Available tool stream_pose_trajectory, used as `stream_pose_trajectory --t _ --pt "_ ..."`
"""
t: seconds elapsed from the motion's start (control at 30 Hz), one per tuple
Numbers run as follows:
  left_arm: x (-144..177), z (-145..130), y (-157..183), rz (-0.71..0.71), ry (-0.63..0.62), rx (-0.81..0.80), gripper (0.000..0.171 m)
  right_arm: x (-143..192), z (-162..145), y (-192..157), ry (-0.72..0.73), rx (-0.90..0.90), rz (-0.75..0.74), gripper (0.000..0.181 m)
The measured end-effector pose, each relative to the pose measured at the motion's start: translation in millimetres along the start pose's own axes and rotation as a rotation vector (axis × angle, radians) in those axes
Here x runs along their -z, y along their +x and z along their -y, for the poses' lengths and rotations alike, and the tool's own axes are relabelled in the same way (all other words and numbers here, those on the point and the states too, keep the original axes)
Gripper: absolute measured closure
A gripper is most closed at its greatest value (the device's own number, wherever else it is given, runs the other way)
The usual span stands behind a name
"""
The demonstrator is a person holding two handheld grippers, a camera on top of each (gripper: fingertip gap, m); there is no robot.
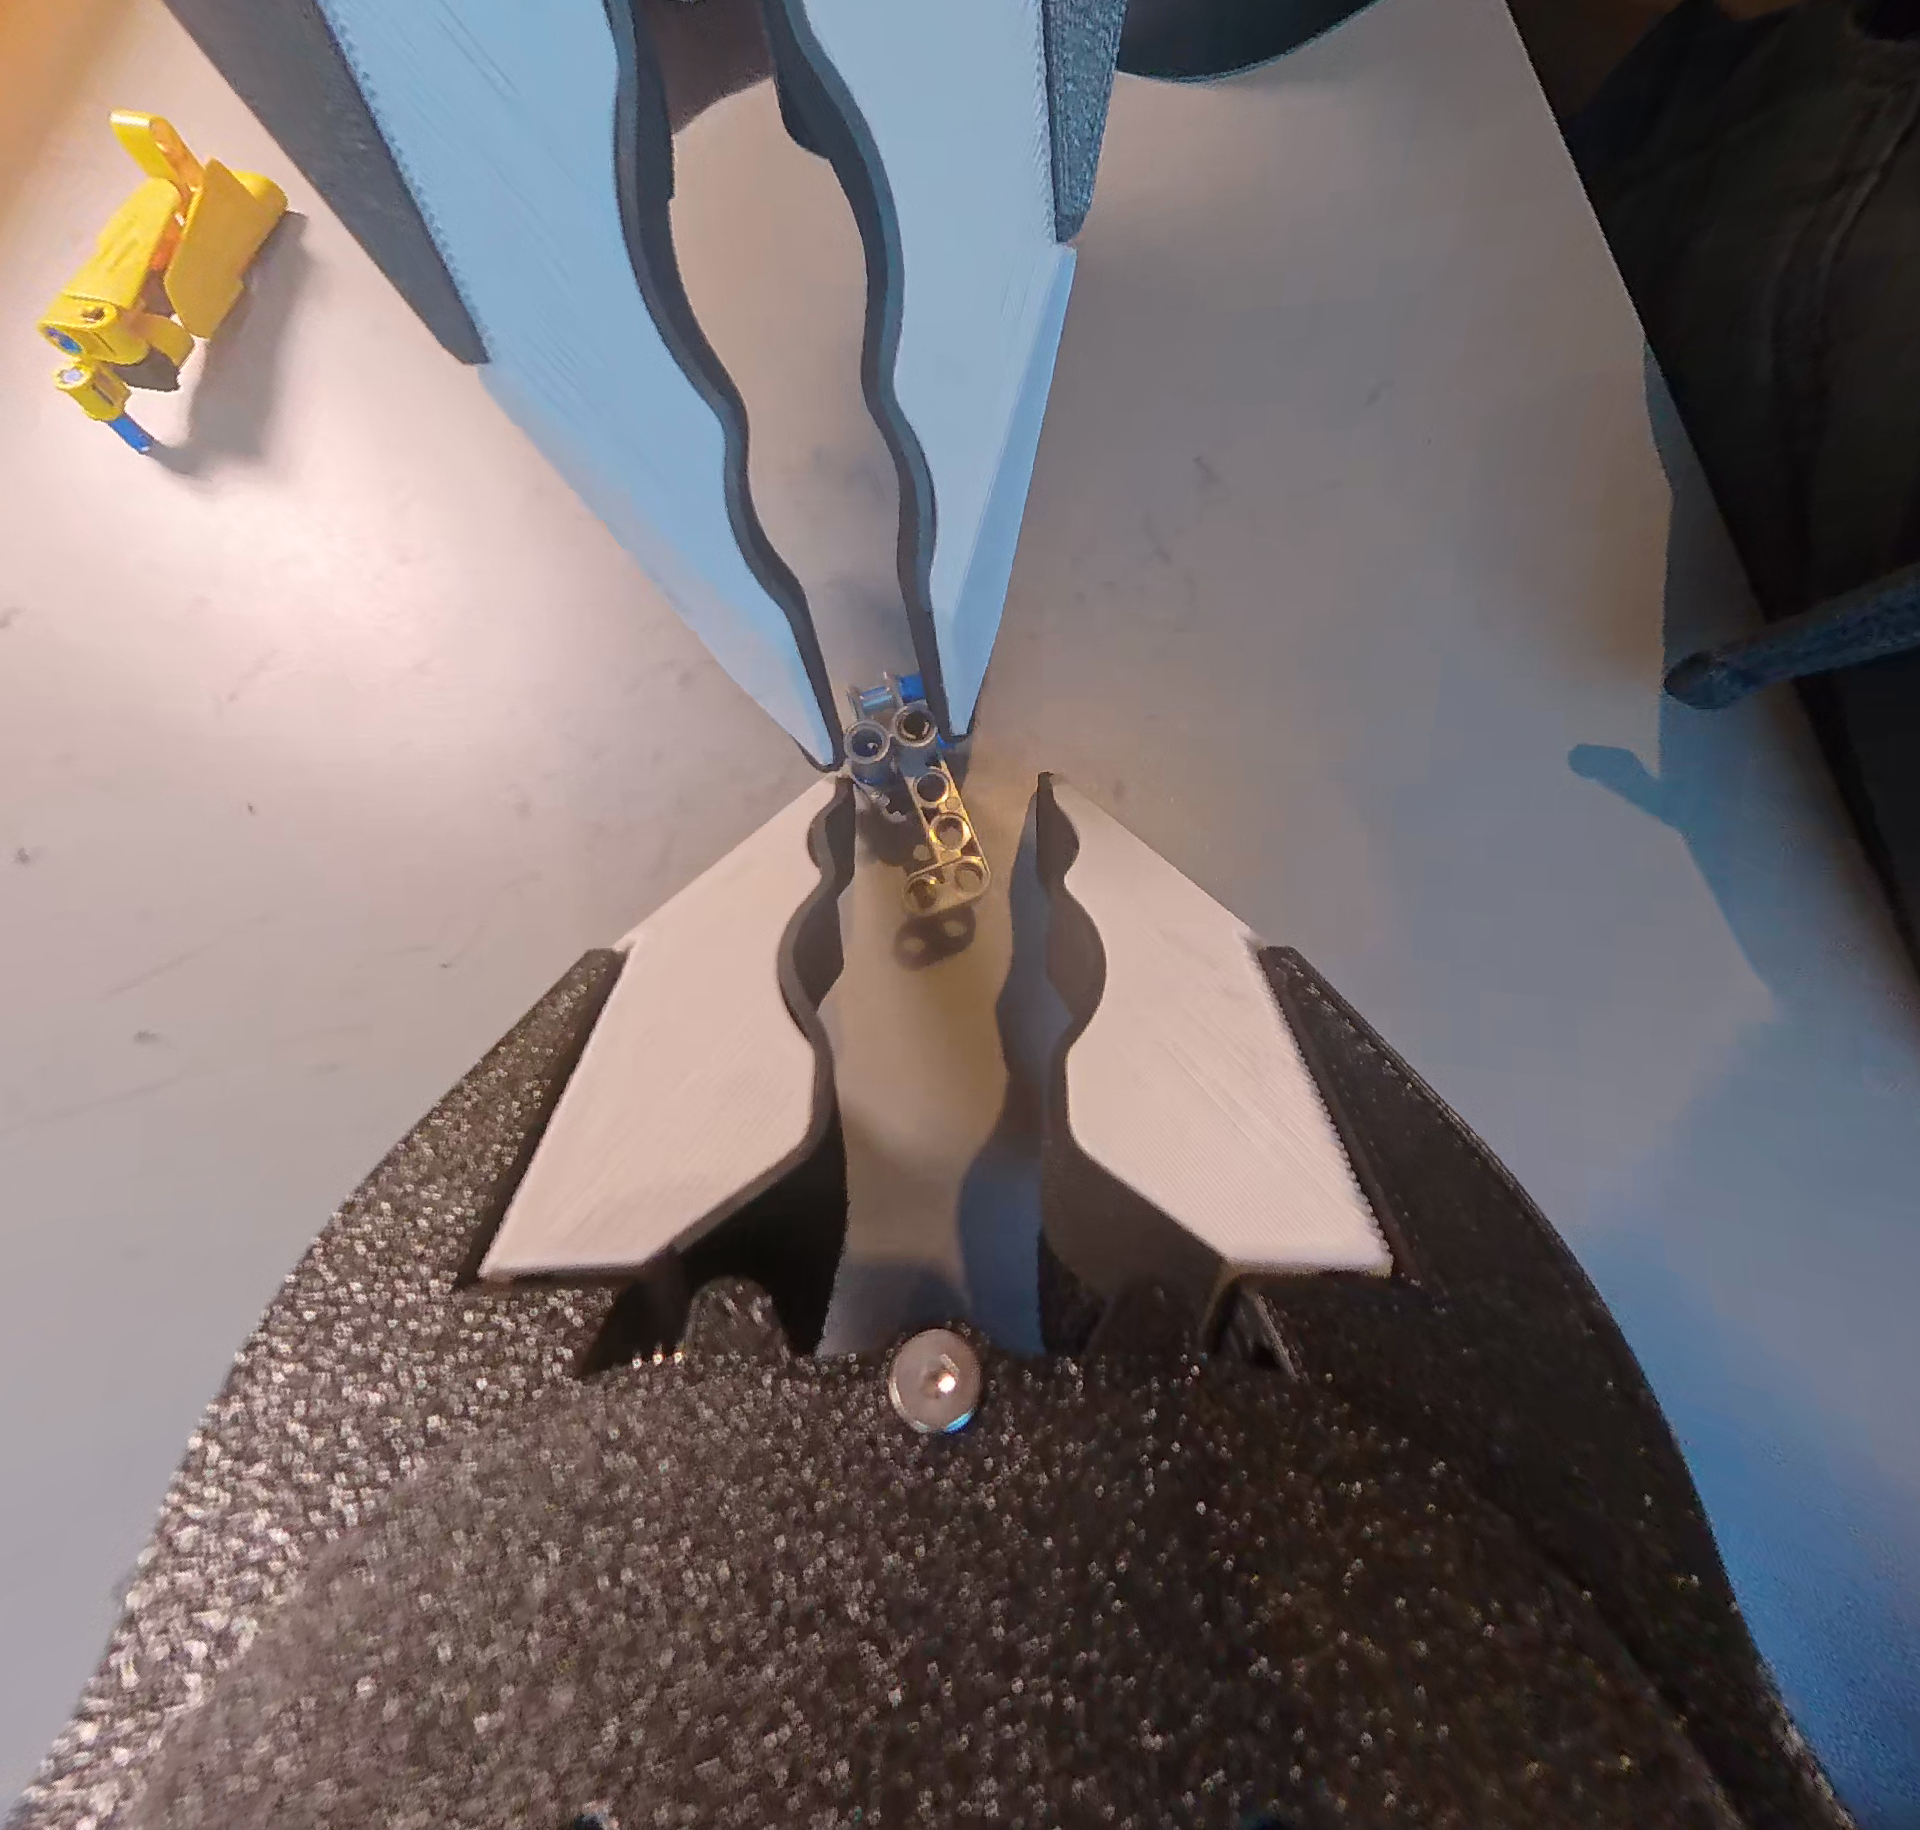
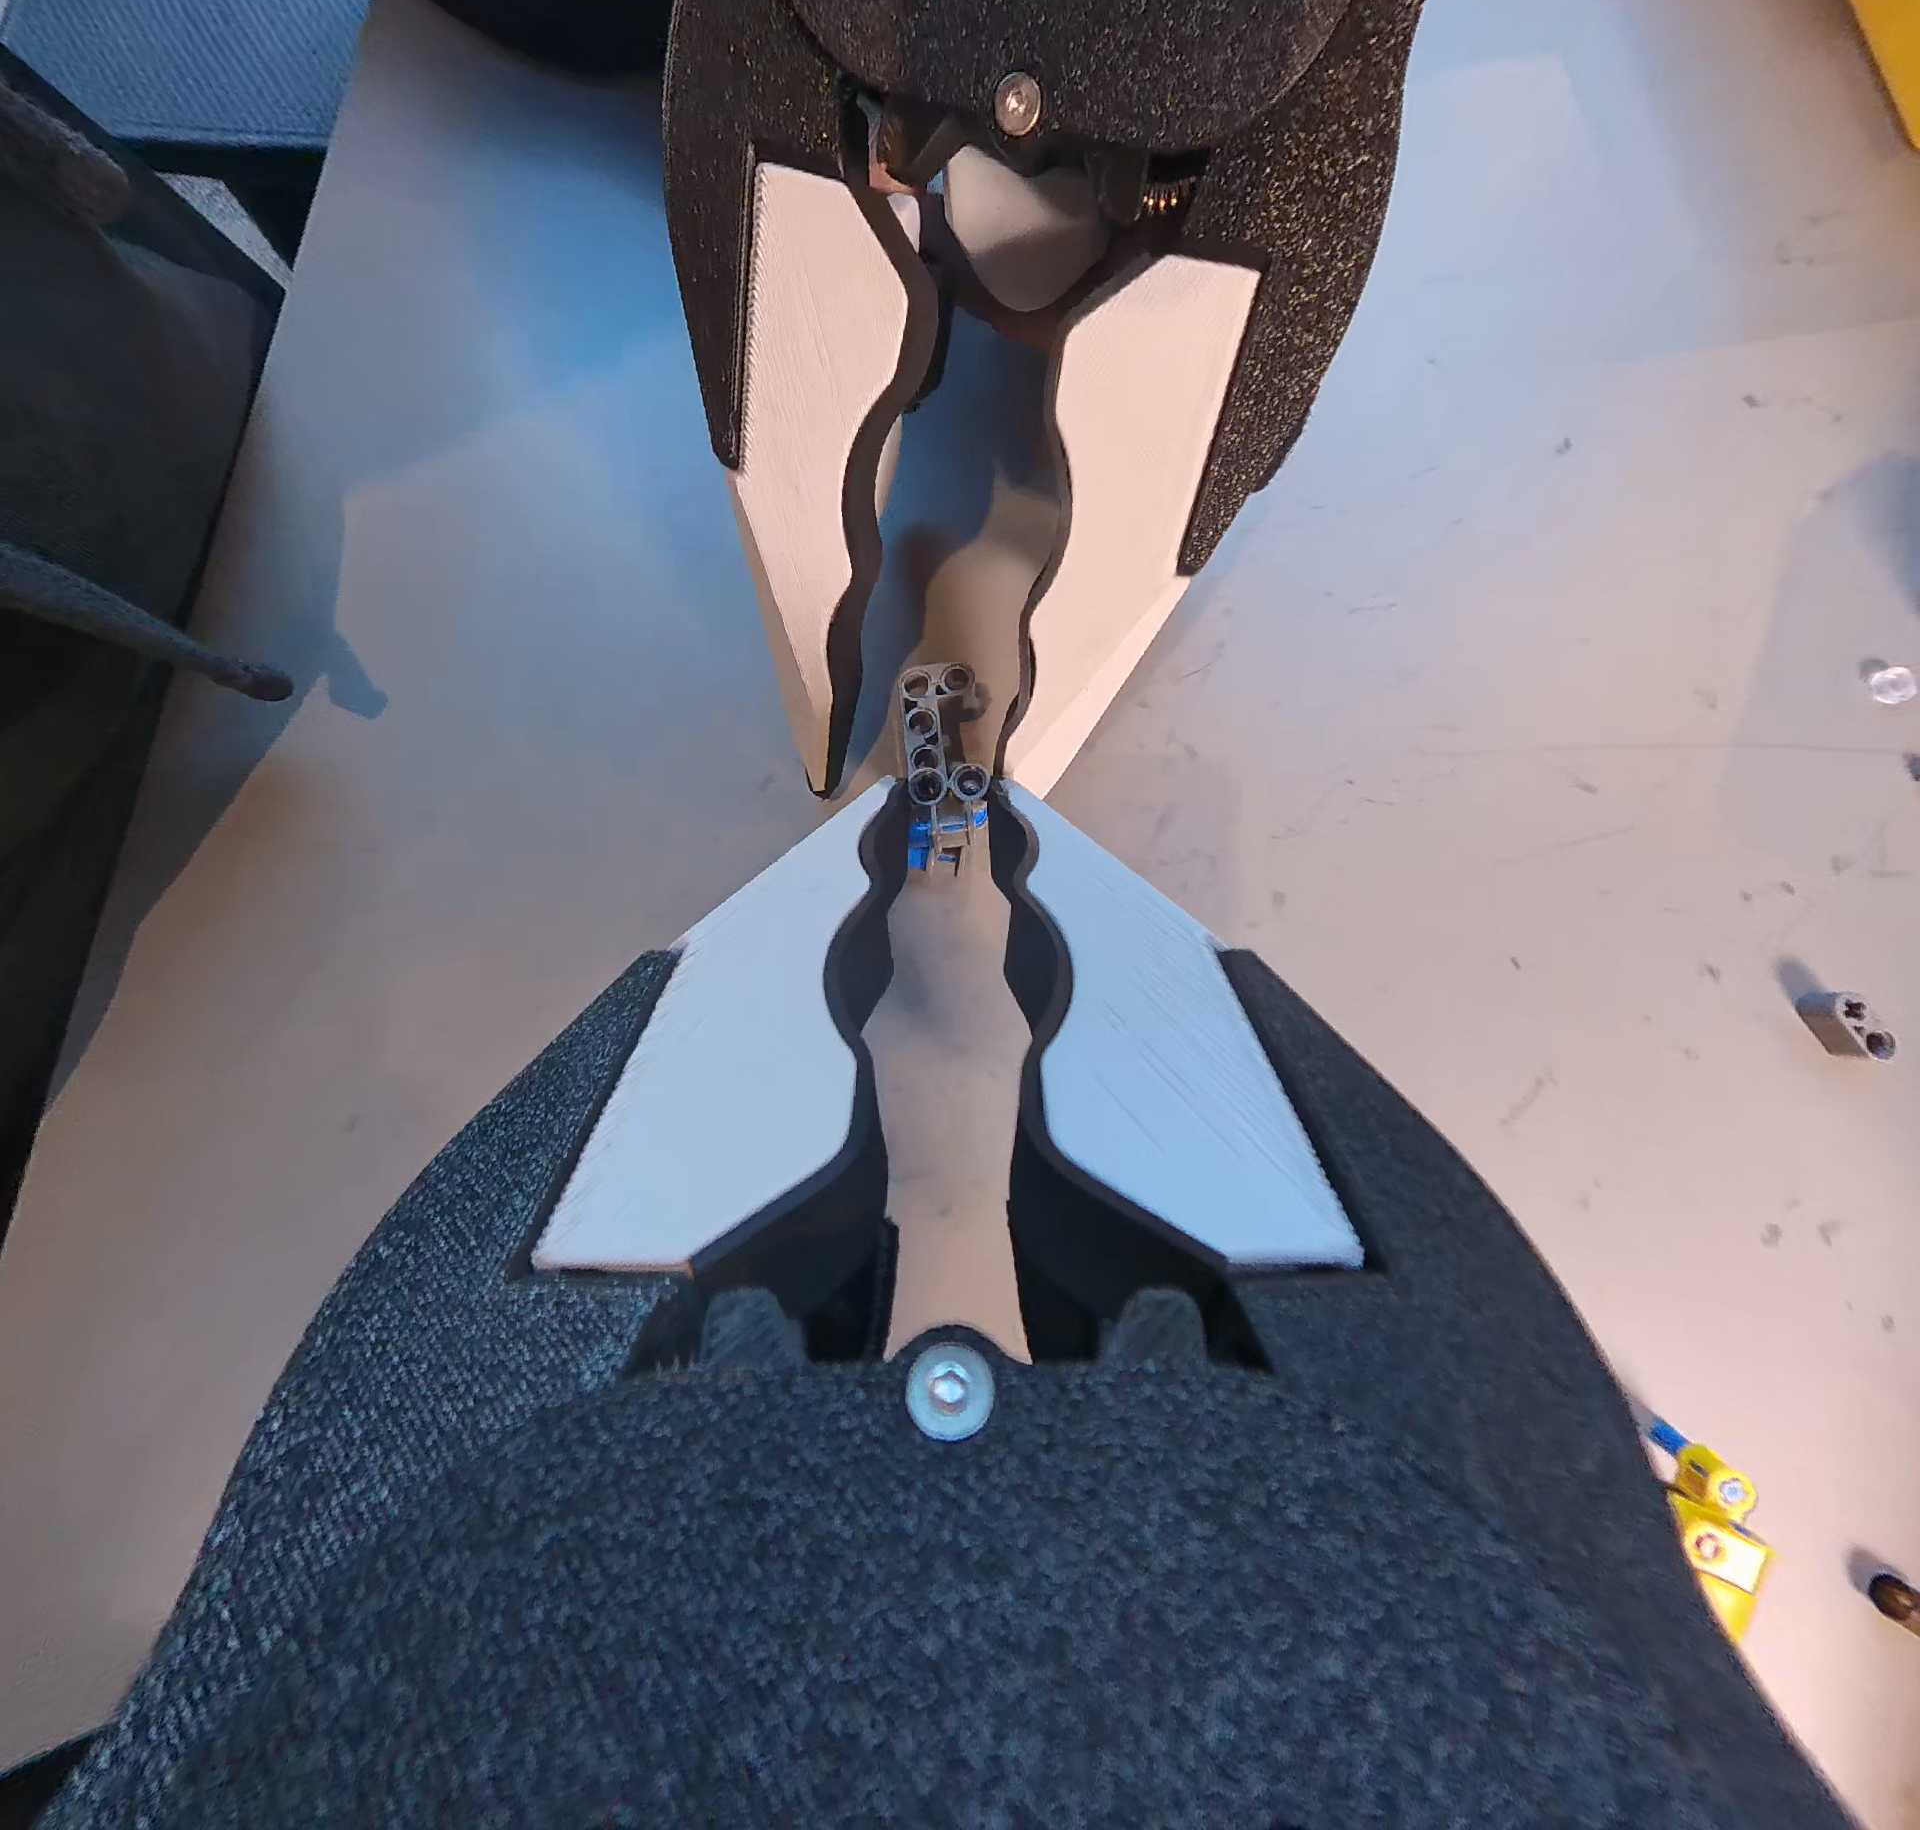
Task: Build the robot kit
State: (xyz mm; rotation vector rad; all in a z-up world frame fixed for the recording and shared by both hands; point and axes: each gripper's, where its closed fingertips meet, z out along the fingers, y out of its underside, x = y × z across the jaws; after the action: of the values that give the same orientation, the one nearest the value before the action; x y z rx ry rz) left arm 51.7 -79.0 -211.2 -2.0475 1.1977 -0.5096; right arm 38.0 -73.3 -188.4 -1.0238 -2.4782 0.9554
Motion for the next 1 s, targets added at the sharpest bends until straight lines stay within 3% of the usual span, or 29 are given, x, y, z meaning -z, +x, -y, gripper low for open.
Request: stream_pose_trajectory --t 1.0 --pt "3.5 -5.8 -2.3 0.074 -0.024 0.036 0.15 0.4 -0.3 -1.0 -0.044 -0.061 -0.002 0.166"
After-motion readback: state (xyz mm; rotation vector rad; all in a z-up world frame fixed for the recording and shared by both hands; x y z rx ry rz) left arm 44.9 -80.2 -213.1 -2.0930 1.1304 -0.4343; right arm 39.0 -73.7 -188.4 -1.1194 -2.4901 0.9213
